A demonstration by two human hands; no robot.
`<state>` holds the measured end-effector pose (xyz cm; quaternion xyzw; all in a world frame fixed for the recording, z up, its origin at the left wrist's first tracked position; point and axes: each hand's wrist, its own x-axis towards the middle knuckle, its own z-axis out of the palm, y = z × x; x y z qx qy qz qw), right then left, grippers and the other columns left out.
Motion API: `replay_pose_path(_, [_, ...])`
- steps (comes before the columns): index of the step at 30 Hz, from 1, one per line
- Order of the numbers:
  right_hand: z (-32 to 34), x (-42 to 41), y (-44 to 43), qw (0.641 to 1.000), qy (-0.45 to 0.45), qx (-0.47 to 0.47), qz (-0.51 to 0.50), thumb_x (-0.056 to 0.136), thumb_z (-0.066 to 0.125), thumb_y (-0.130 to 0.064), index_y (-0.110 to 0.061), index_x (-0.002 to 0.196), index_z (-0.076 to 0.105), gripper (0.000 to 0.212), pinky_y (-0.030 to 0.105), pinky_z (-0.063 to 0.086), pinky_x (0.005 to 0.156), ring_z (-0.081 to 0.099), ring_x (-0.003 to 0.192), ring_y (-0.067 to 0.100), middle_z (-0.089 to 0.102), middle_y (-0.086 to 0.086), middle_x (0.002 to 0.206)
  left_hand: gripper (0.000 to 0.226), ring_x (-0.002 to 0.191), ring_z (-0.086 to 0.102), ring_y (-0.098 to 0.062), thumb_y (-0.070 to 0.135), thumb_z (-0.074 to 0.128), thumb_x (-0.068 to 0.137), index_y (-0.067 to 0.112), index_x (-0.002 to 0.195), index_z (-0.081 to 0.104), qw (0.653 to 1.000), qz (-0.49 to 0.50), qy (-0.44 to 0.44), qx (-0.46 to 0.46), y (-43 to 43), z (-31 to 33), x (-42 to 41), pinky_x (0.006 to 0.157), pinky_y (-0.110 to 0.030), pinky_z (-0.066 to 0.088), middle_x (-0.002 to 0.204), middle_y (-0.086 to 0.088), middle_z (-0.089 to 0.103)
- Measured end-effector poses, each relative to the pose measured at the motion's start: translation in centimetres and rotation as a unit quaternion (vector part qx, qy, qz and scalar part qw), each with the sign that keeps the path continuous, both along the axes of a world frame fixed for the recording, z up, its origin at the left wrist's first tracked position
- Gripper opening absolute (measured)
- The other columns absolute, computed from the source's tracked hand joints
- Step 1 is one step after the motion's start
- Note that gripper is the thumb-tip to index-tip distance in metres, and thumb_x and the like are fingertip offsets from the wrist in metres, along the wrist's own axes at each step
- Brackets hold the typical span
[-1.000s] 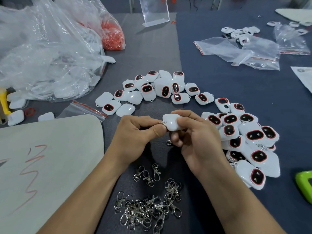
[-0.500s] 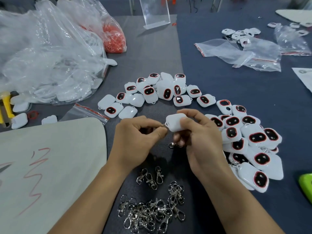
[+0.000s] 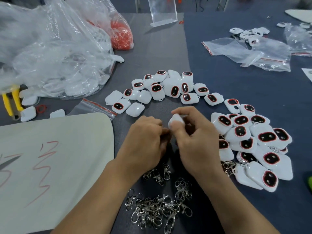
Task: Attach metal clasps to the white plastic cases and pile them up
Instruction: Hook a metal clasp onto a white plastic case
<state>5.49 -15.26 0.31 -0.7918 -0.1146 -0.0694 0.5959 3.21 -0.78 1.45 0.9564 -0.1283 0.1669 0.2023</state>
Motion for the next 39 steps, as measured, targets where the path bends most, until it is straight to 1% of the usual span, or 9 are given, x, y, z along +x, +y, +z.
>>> replay_pose_path(3, [0.1, 0.1, 0.1, 1.0, 0.023, 0.015, -0.003, 0.094, 0.061, -0.019, -0.031, 0.1, 0.068, 0.015, 0.023, 0.047, 0.051, 0.06, 0.056, 0.01, 0.069, -0.007, 0.075, 0.017, 0.063, 0.048, -0.022, 0.022, 0.064, 0.084, 0.013, 0.076, 0.076, 0.999, 0.0, -0.017, 0.027, 0.4, -0.4, 0.0, 0.062, -0.029, 0.023, 0.065, -0.001, 0.056])
replay_pose_path(7, [1.4, 1.4, -0.2, 0.925, 0.256, 0.281, -0.016, 0.099, 0.05, 0.002, -0.007, 0.102, 0.065, 0.017, 0.024, 0.039, 0.037, 0.054, 0.042, 0.019, 0.071, 0.012, 0.07, 0.003, 0.062, 0.057, -0.003, 0.024, 0.079, 0.084, 0.027, 0.083, 0.081, 0.951, 0.063, 0.067, -0.295, -0.2, -0.7, 0.3, 0.061, -0.014, 0.039, 0.068, 0.01, 0.068])
replay_pose_path(10, [1.5, 1.7, -0.6, 0.885, 0.317, 0.341, -0.008, 0.099, 0.048, 0.003, -0.004, 0.103, 0.064, 0.019, 0.023, 0.037, 0.036, 0.053, 0.041, 0.018, 0.069, 0.012, 0.065, 0.009, 0.071, 0.068, -0.009, 0.021, 0.081, 0.084, 0.029, 0.085, 0.082, 0.912, 0.049, 0.113, -0.391, -0.5, -0.7, 1.0, 0.067, -0.019, 0.05, 0.075, 0.009, 0.075])
replay_pose_path(20, [1.0, 1.6, -0.2, 0.955, 0.22, 0.193, -0.048, 0.096, 0.055, -0.002, -0.012, 0.095, 0.068, 0.016, 0.022, 0.036, 0.036, 0.05, 0.038, 0.015, 0.066, 0.006, 0.06, 0.004, 0.06, 0.046, -0.012, 0.024, 0.078, 0.075, 0.023, 0.078, 0.08, 0.995, 0.04, -0.06, -0.068, 0.1, -0.7, 0.2, 0.074, -0.03, 0.036, 0.058, 0.009, 0.052])
replay_pose_path(24, [1.2, 1.8, -0.3, 0.931, 0.26, 0.253, -0.038, 0.097, 0.053, 0.002, -0.007, 0.098, 0.066, 0.016, 0.022, 0.036, 0.035, 0.05, 0.039, 0.016, 0.068, 0.007, 0.063, 0.006, 0.058, 0.048, -0.004, 0.029, 0.081, 0.078, 0.03, 0.084, 0.081, 0.97, 0.066, 0.025, -0.231, -0.3, -0.8, 0.2, 0.062, -0.012, 0.034, 0.057, 0.012, 0.054])
replay_pose_path(29, [1.2, 1.7, -0.3, 0.919, 0.273, 0.284, -0.032, 0.097, 0.052, 0.001, -0.008, 0.099, 0.066, 0.017, 0.023, 0.037, 0.036, 0.053, 0.041, 0.016, 0.069, 0.008, 0.063, 0.003, 0.062, 0.057, -0.011, 0.023, 0.079, 0.08, 0.026, 0.08, 0.079, 0.939, 0.067, 0.068, -0.33, -0.6, -0.4, 0.4, 0.057, -0.022, 0.04, 0.064, 0.002, 0.063])
replay_pose_path(32, [0.6, 0.7, -0.1, 0.99, 0.07, 0.106, -0.058, 0.093, 0.061, -0.015, -0.024, 0.095, 0.068, 0.012, 0.023, 0.046, 0.047, 0.059, 0.049, 0.01, 0.071, -0.003, 0.07, 0.016, 0.063, 0.05, -0.017, 0.022, 0.073, 0.083, 0.016, 0.068, 0.074, 0.989, 0.059, 0.022, -0.131, -0.5, -0.2, 0.0, 0.063, -0.027, 0.029, 0.06, 0.002, 0.056])
replay_pose_path(35, [-0.1, -0.4, 0.2, 0.986, -0.123, -0.107, -0.025, 0.09, 0.061, -0.034, -0.033, 0.104, 0.065, 0.015, 0.01, 0.043, 0.059, 0.063, 0.065, 0.007, 0.065, -0.014, 0.073, 0.014, 0.058, 0.048, -0.024, 0.016, 0.074, 0.075, 0.013, 0.063, 0.067, 0.998, 0.028, -0.036, 0.034, -0.3, -0.2, -0.2, 0.069, -0.032, 0.031, 0.059, -0.002, 0.054])
replay_pose_path(39, [0.9, 0.8, -0.1, 0.99, 0.081, 0.11, -0.041, 0.094, 0.059, -0.012, -0.024, 0.096, 0.069, 0.015, 0.022, 0.046, 0.047, 0.06, 0.049, 0.012, 0.072, 0.0, 0.072, 0.012, 0.063, 0.053, -0.012, 0.027, 0.072, 0.086, 0.022, 0.077, 0.079, 0.991, 0.075, -0.001, -0.109, -0.6, -0.5, -0.2, 0.069, -0.025, 0.035, 0.063, 0.005, 0.063])
